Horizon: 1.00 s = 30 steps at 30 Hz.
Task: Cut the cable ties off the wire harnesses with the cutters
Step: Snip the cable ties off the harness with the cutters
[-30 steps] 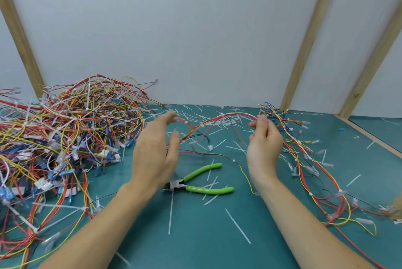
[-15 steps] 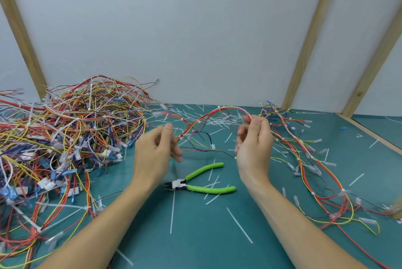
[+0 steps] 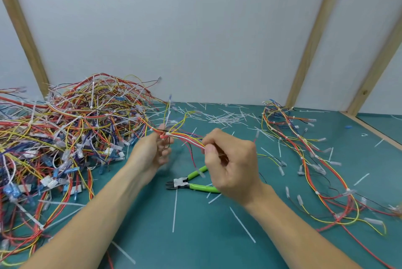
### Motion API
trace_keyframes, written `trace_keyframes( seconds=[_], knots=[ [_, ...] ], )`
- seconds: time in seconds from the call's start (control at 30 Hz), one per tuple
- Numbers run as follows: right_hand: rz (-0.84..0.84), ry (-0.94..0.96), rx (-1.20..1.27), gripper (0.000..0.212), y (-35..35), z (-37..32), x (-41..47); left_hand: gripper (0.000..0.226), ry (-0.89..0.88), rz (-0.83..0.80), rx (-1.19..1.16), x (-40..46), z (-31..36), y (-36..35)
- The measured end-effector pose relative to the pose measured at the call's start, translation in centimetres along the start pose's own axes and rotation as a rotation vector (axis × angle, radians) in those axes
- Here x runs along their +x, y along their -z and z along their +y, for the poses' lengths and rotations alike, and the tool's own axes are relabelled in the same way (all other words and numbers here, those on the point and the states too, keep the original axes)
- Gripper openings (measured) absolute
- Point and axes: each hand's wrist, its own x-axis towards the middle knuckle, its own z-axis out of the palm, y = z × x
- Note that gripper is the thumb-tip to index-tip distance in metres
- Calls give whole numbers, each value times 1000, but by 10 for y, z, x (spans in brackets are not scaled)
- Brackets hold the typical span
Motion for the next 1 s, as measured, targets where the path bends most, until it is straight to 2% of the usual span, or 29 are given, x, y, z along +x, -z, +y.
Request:
trace_keyframes(
  seconds=[0.17, 0.33, 0.47, 0.57, 0.7, 0.73, 0.8, 0.87, 0.9, 0.93, 1.0],
  knots=[
    [105, -175, -101, 18, 14, 16, 8, 21, -236, -14, 186, -6, 3, -1],
    [235, -302, 67, 14, 12, 23, 12, 17, -496, -12, 300, -9, 1, -3],
    [362, -554, 229, 11, 14, 33, 14, 20, -592, 8, 394, -5, 2, -2],
    [373, -610, 60, 11, 18, 43, 15, 18, -597, -15, 423, -2, 1, -3],
    [210, -490, -81, 4, 13, 37, 9, 17, -603, -34, 388, -5, 0, -5],
    [151, -463, -101, 9, 9, 33, 7, 15, -593, -38, 372, -6, 0, -6],
    [15, -441, -121, 37, 2, 26, 4, 12, -560, -59, 329, -8, 0, -9],
    [-181, -520, -119, 81, -5, 22, 1, 11, -512, -94, 277, -9, -2, -13],
    [-303, -586, -120, 96, -8, 21, 0, 12, -481, -119, 246, -11, -3, -14],
    [-428, -640, -130, 101, -10, 21, -2, 16, -455, -146, 222, -12, -4, -15],
    [-608, -687, -154, 83, -12, 25, -7, 22, -427, -192, 210, -13, -5, -14]
  ],
)
